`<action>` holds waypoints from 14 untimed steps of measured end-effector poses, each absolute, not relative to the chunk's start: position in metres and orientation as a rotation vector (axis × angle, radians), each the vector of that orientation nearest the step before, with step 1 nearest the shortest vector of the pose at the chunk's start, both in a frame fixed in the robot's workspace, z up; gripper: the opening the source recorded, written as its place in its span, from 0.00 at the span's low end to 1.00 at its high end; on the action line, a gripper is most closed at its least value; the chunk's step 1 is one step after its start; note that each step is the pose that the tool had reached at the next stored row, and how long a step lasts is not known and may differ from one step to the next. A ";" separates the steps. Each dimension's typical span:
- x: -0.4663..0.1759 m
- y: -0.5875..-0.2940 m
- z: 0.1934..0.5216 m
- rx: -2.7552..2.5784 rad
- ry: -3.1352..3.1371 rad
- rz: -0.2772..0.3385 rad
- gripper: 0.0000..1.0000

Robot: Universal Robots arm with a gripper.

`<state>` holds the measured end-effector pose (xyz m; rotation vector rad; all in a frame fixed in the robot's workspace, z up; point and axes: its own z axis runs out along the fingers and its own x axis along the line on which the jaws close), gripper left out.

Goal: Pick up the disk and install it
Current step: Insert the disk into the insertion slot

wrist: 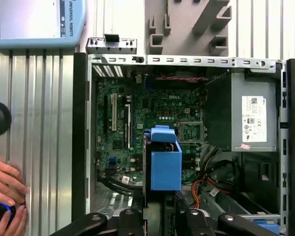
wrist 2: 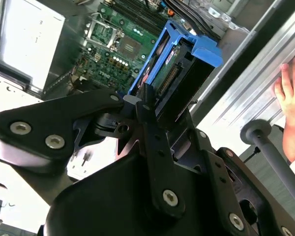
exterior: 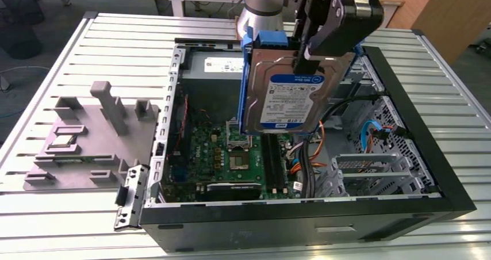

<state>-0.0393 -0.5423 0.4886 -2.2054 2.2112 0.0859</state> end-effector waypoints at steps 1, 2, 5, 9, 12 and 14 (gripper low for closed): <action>-0.039 -0.544 0.488 -2.205 2.211 0.086 0.35; -0.039 -0.546 0.488 -2.205 2.211 0.086 0.35; -0.039 -0.548 0.489 -2.205 2.211 0.086 0.35; -0.039 -0.549 0.488 -2.205 2.211 0.086 0.35; -0.039 -0.549 0.488 -2.205 2.211 0.086 0.35; -0.039 -0.549 0.488 -2.205 2.211 0.086 0.35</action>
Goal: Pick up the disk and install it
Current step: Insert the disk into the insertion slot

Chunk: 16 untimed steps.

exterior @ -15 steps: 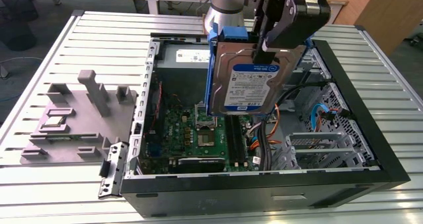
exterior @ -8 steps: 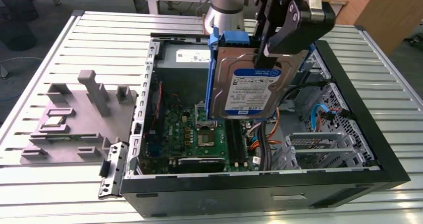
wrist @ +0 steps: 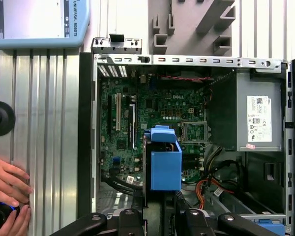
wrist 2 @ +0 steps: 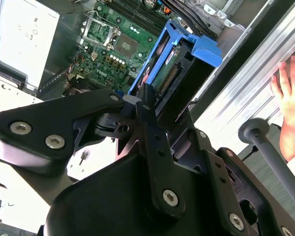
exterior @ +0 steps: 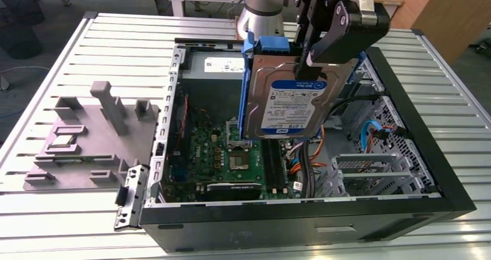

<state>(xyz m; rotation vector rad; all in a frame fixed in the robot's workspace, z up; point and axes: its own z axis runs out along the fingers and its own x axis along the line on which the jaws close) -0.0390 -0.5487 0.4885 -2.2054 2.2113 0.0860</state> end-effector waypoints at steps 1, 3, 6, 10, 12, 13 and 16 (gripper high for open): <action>-0.039 -0.549 0.488 -2.205 2.211 0.086 0.35; -0.039 -0.549 0.488 -2.205 2.211 0.086 0.35; -0.039 -0.550 0.488 -2.206 2.211 0.086 0.35; -0.039 -0.556 0.488 -2.206 2.211 0.086 0.35; -0.039 -0.559 0.488 -2.205 2.211 0.086 0.35; -0.039 -0.560 0.488 -2.205 2.211 0.086 0.35; -0.038 -0.563 0.488 -2.205 2.211 0.086 0.35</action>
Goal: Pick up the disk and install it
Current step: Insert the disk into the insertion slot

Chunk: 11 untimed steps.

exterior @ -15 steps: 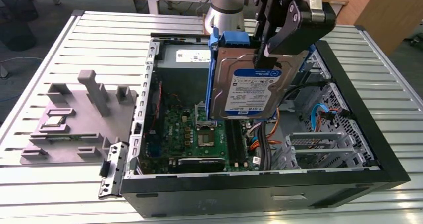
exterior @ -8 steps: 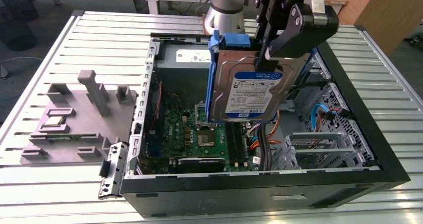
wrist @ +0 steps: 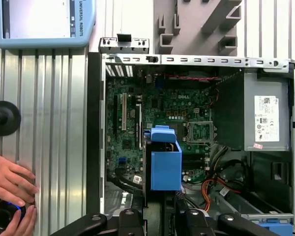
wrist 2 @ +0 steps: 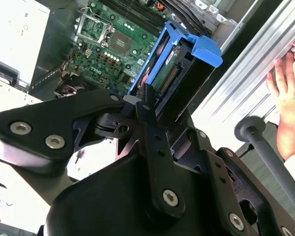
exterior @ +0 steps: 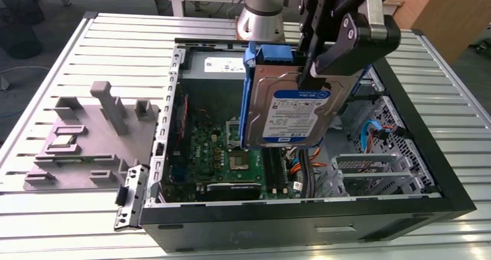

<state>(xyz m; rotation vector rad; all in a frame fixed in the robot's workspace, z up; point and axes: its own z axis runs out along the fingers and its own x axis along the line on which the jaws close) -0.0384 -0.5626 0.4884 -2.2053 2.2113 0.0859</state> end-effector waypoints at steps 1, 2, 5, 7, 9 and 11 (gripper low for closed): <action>-0.038 -0.563 0.488 -2.205 2.211 0.086 0.35; -0.038 -0.563 0.488 -2.205 2.211 0.086 0.35; -0.035 -0.563 0.488 -2.205 2.211 0.086 0.35; -0.031 -0.563 0.488 -2.205 2.211 0.086 0.35; -0.027 -0.563 0.488 -2.205 2.211 0.086 0.35; -0.022 -0.563 0.488 -2.205 2.211 0.086 0.35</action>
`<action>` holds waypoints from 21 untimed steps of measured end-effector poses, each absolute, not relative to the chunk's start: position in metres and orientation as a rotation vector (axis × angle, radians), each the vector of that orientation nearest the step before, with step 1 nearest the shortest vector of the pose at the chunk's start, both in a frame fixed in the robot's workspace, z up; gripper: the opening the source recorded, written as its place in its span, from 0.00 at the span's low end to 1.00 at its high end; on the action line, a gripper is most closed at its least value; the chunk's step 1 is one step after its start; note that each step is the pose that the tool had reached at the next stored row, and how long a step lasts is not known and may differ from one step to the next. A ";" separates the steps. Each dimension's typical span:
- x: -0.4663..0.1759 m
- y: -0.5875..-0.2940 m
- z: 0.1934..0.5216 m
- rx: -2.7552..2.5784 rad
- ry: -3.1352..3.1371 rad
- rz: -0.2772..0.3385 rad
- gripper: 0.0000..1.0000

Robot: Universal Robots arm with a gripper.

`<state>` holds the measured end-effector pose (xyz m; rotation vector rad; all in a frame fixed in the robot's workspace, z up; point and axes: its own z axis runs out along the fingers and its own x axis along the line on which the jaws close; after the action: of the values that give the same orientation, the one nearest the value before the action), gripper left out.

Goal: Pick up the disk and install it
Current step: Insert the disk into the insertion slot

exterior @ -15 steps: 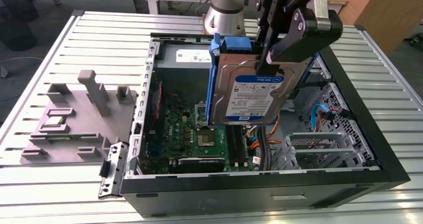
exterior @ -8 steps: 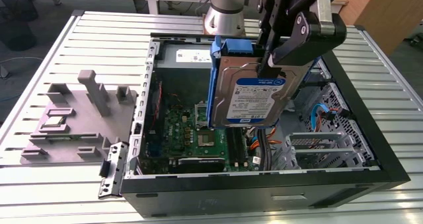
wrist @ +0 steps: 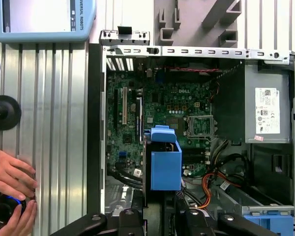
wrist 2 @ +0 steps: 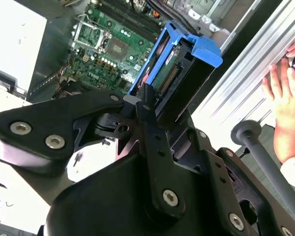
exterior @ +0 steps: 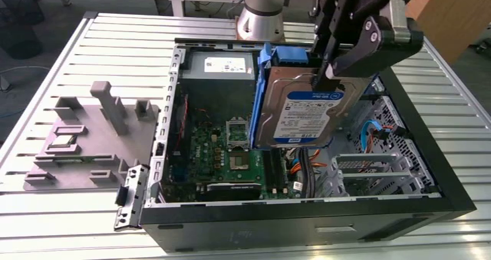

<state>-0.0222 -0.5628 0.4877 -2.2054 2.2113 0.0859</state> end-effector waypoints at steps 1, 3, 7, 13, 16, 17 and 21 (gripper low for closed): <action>-0.019 -0.563 0.488 -2.206 2.211 0.086 0.35; -0.015 -0.563 0.487 -2.205 2.211 0.086 0.35; -0.005 -0.563 0.487 -2.205 2.211 0.086 0.35; 0.006 -0.563 0.487 -2.205 2.211 0.086 0.35; 0.008 -0.563 0.487 -2.205 2.211 0.086 0.35; 0.008 -0.563 0.487 -2.205 2.211 0.086 0.35; 0.009 -0.563 0.487 -2.205 2.211 0.086 0.35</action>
<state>0.0085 -0.5628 0.4871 -2.2054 2.2112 0.0859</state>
